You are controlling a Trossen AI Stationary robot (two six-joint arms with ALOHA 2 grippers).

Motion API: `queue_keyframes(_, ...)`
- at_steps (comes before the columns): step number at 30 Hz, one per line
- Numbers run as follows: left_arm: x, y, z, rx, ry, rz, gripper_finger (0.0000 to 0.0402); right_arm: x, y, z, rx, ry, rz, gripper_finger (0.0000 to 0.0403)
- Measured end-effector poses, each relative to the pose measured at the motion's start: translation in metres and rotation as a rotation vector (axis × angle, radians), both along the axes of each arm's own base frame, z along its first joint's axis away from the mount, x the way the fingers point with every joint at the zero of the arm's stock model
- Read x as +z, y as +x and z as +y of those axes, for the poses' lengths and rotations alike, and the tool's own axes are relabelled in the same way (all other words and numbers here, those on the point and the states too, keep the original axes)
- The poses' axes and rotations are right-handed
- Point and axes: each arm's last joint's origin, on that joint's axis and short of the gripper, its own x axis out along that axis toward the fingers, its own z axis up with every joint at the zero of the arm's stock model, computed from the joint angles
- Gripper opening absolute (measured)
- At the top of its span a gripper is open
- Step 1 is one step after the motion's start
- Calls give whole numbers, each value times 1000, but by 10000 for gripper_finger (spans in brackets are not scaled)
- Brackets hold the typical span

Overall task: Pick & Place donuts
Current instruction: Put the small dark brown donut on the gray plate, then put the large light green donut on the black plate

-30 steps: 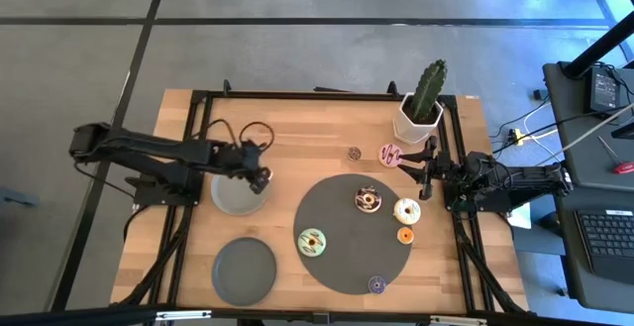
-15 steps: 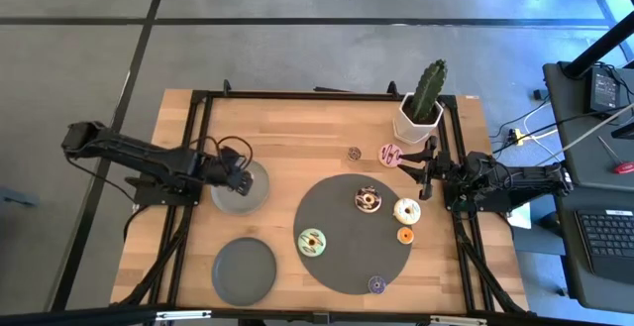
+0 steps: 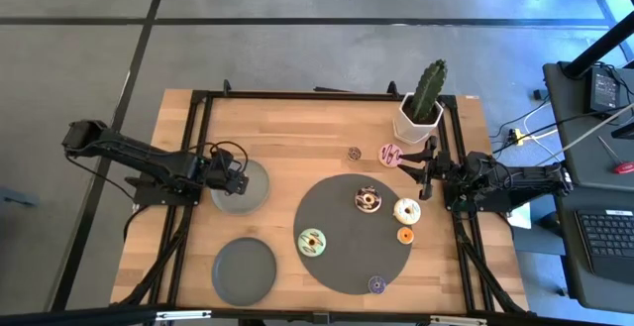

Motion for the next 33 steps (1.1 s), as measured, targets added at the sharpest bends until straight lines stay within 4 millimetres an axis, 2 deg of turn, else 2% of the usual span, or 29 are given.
queue_keyframes(8,0,0,0,1,4,-1,53,0,0,0,0,0,0,131)
queue_keyframes(20,4,-1,0,-3,-22,-35,124,0,0,0,0,0,0,131)
queue_keyframes(23,17,4,0,-36,1,-76,132,0,0,0,0,0,0,131)
queue_keyframes(28,51,22,-1,-169,103,-189,139,0,0,0,0,0,0,131)
queue_keyframes(31,70,43,-6,-328,194,-357,141,0,0,0,0,0,0,131)
queue_keyframes(33,80,60,-13,-497,245,-481,141,0,0,0,0,0,0,131)
